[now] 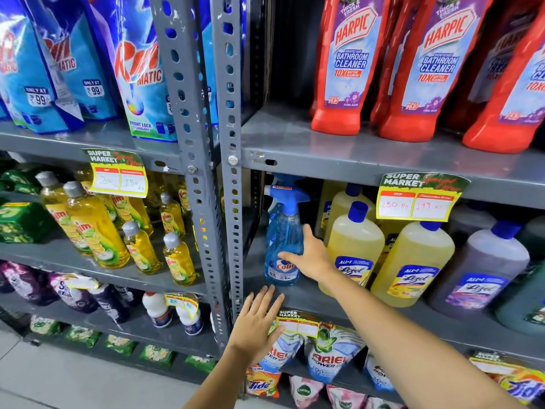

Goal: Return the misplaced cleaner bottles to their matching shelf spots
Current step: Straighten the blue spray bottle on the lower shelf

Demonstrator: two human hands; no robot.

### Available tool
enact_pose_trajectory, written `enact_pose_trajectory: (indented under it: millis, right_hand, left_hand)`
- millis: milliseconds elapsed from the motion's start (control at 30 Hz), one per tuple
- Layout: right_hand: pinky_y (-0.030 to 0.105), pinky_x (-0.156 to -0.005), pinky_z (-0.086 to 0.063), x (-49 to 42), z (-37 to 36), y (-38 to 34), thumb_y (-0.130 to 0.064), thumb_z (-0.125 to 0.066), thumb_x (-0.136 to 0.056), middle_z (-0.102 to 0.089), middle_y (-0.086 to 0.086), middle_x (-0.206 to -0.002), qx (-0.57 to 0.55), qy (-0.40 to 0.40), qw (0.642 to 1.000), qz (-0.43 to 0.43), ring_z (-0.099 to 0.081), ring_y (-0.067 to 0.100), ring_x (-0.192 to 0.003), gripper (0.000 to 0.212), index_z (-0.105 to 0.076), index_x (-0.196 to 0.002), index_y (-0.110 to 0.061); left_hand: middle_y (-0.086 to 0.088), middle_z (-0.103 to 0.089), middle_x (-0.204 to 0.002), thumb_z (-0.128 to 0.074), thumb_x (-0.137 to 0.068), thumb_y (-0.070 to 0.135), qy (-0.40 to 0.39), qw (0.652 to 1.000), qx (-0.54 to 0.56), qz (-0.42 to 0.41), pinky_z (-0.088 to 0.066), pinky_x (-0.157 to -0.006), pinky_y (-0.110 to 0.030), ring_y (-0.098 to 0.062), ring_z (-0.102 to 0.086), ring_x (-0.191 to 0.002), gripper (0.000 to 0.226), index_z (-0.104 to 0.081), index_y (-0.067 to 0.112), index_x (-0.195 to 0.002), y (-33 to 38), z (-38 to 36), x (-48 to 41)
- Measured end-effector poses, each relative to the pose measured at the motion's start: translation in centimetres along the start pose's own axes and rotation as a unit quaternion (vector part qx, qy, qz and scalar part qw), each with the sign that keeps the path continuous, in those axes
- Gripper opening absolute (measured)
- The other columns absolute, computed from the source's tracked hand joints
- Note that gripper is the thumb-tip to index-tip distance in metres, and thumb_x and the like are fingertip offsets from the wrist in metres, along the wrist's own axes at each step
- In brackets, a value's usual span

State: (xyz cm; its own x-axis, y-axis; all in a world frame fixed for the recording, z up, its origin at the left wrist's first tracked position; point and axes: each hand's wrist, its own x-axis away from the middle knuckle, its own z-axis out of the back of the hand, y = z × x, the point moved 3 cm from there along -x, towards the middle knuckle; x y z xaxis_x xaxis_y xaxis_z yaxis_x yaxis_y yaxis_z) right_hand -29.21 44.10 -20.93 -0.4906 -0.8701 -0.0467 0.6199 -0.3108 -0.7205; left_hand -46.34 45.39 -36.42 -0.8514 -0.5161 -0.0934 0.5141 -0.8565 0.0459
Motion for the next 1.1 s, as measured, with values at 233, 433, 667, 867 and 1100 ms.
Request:
enact_pose_trajectory:
  millis: [233,433,667,867,1100]
  right_hand:
    - [0.040,-0.092,-0.055,-0.72,0.22,0.27,-0.024,-0.083,-0.075,-0.067,0.006,-0.125,-0.012,-0.012,1.000,-0.004,-0.066,0.023,-0.111,0.061,-0.047,-0.124,-0.019]
    - [0.042,-0.094,-0.055,-0.86,-0.26,0.24,-0.025,-0.080,-0.078,-0.066,0.005,-0.128,-0.007,-0.017,1.000,0.000,-0.065,0.024,-0.113,0.063,-0.044,-0.129,-0.022]
    - [0.038,-0.092,-0.056,-0.92,-0.17,0.20,-0.030,-0.080,-0.078,-0.064,0.005,-0.132,0.011,-0.027,1.000,0.007,-0.064,0.023,-0.116,0.070,-0.041,-0.135,-0.022]
    - [0.041,-0.094,-0.056,-0.94,-0.24,0.22,-0.031,-0.080,-0.078,-0.062,0.005,-0.134,0.015,-0.036,0.999,0.012,-0.063,0.023,-0.118,0.076,-0.037,-0.141,-0.024]
    - [0.039,-0.095,-0.055,-1.01,-0.02,0.30,-0.027,-0.079,-0.079,-0.062,0.005,-0.135,0.008,-0.050,0.999,0.017,-0.062,0.023,-0.119,0.074,-0.037,-0.141,-0.023]
  left_hand:
    - [-0.010,-0.033,-0.156,-0.020,-0.102,0.056,0.007,1.000,0.000,0.001,-0.013,-0.112,-0.045,-0.026,-0.027,-0.144,0.065,-0.020,0.019,-0.154,-0.02,-0.07,0.04]
    - [-0.010,-0.030,-0.157,-0.028,-0.100,0.057,0.011,1.000,-0.002,0.002,-0.012,-0.112,-0.045,-0.026,-0.023,-0.145,0.067,-0.014,0.020,-0.155,-0.03,-0.32,-0.04]
    - [-0.010,-0.028,-0.157,-0.032,-0.101,0.056,0.016,1.000,0.003,0.001,-0.013,-0.112,-0.045,-0.026,-0.021,-0.146,0.068,-0.012,0.020,-0.155,-0.12,-0.43,0.07]
    - [-0.009,-0.030,-0.157,-0.031,-0.101,0.056,0.023,1.000,0.002,-0.003,-0.012,-0.113,-0.044,-0.025,-0.022,-0.145,0.068,-0.010,0.020,-0.155,-0.07,-0.16,0.23]
    - [-0.010,-0.032,-0.156,-0.030,-0.100,0.057,0.014,1.000,0.003,-0.001,-0.012,-0.113,-0.044,-0.025,-0.024,-0.145,0.068,-0.010,0.020,-0.154,0.01,0.05,0.23]
